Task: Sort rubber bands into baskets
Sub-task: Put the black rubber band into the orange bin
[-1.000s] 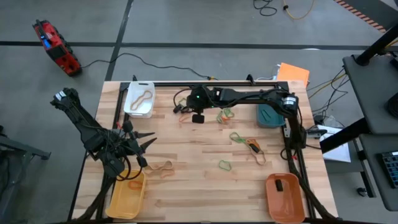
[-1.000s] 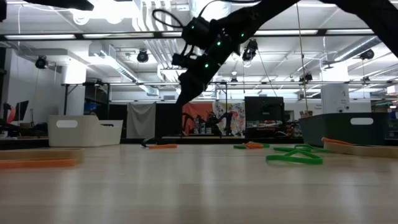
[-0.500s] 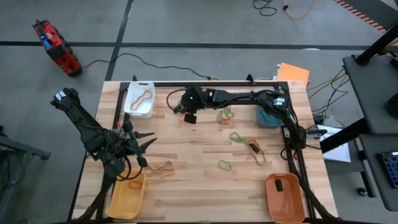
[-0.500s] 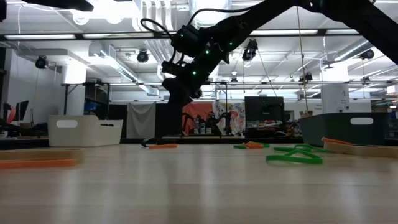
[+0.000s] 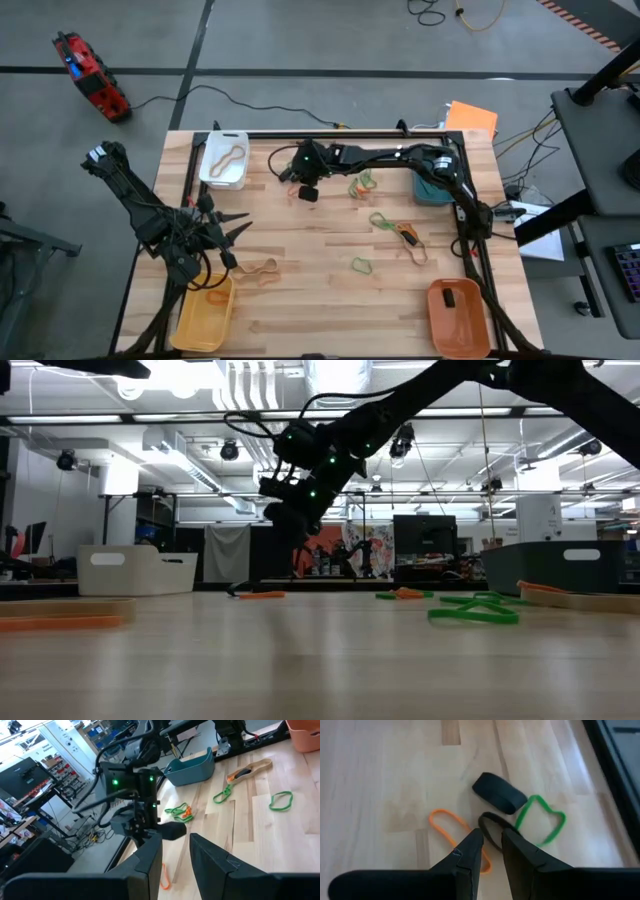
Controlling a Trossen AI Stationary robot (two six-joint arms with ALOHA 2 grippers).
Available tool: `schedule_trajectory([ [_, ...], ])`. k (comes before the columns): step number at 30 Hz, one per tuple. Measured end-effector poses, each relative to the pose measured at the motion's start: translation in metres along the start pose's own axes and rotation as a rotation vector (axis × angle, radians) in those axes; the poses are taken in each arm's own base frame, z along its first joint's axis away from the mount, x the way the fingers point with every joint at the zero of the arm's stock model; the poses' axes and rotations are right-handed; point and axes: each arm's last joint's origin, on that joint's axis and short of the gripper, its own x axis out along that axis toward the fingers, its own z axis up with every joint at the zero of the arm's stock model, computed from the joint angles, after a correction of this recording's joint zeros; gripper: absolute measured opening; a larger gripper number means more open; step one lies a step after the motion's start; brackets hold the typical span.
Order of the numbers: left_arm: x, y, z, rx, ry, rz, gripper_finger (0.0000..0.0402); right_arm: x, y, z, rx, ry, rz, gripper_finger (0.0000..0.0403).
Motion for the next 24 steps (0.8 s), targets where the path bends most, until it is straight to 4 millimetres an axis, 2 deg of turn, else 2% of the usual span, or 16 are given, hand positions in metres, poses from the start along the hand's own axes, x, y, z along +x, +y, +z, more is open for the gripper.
schedule_trajectory([
  [11, 0.0, 0.0, 0.0, 0.003, 0.001, -0.001, 0.0084, 0.016, -0.001, -0.006, 0.138, 0.001, -0.088, 0.0072],
  [16, 0.0, 0.0, -0.001, 0.006, 0.002, 0.0, 0.0084, 0.028, -0.001, -0.014, 0.258, 0.014, -0.089, 0.0095],
  [24, 0.001, -0.002, -0.005, 0.021, 0.007, 0.001, 0.0084, 0.03, 0.0, -0.016, 0.232, 0.021, -0.086, 0.0137],
])
